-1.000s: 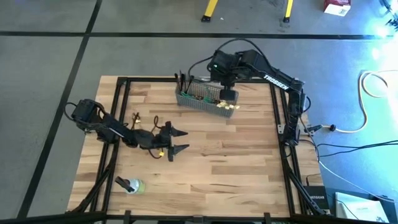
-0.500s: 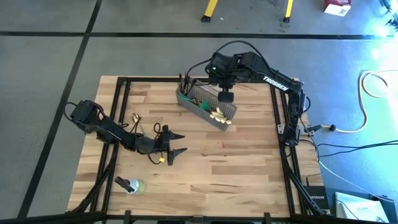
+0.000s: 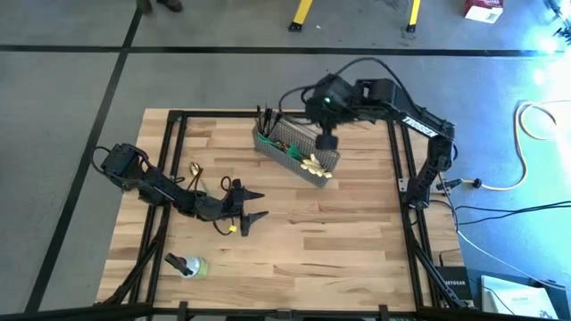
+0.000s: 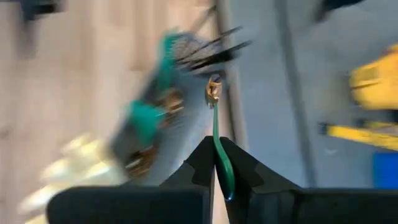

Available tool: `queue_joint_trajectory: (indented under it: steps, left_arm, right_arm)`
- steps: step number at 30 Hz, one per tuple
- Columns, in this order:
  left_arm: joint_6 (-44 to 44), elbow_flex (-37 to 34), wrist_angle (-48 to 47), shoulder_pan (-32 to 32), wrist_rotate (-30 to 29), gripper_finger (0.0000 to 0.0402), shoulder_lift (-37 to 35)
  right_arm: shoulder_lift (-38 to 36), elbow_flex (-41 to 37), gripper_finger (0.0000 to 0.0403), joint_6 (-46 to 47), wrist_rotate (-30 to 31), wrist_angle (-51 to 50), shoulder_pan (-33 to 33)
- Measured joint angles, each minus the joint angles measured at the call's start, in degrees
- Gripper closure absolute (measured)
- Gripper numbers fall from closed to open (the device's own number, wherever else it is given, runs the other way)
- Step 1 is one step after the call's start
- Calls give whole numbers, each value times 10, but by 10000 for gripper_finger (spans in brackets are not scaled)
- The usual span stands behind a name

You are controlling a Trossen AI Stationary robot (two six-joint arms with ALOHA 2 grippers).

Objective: Sort silverware
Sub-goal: Put the green spoon into the gray organizer

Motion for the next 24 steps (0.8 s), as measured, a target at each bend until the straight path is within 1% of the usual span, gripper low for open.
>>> queue_joint_trajectory:
  steps: [2,4,8,11,14,18,24]
  left_arm:
    - [0,0,0,0,0,119,0]
    - [0,0,0,0,0,119,0]
    - [-5,0,1,0,0,119,0]
    - [-9,0,1,0,-2,119,0]
    - [-14,0,2,0,-4,119,0]
    - [-15,0,-3,0,-4,119,0]
    - [-27,0,-35,0,-5,119,0]
  right_arm:
    - [-1,0,403,28,-23,-51,14]
    - [1,-1,403,50,-29,-92,31]
    - [0,-7,403,73,-46,-93,56]
    - [11,-7,403,75,-42,-94,60]
    - [28,-8,403,75,-43,-94,55]
    - [50,-8,403,61,-64,-94,38]
    - [84,-8,403,43,-108,-94,-8]
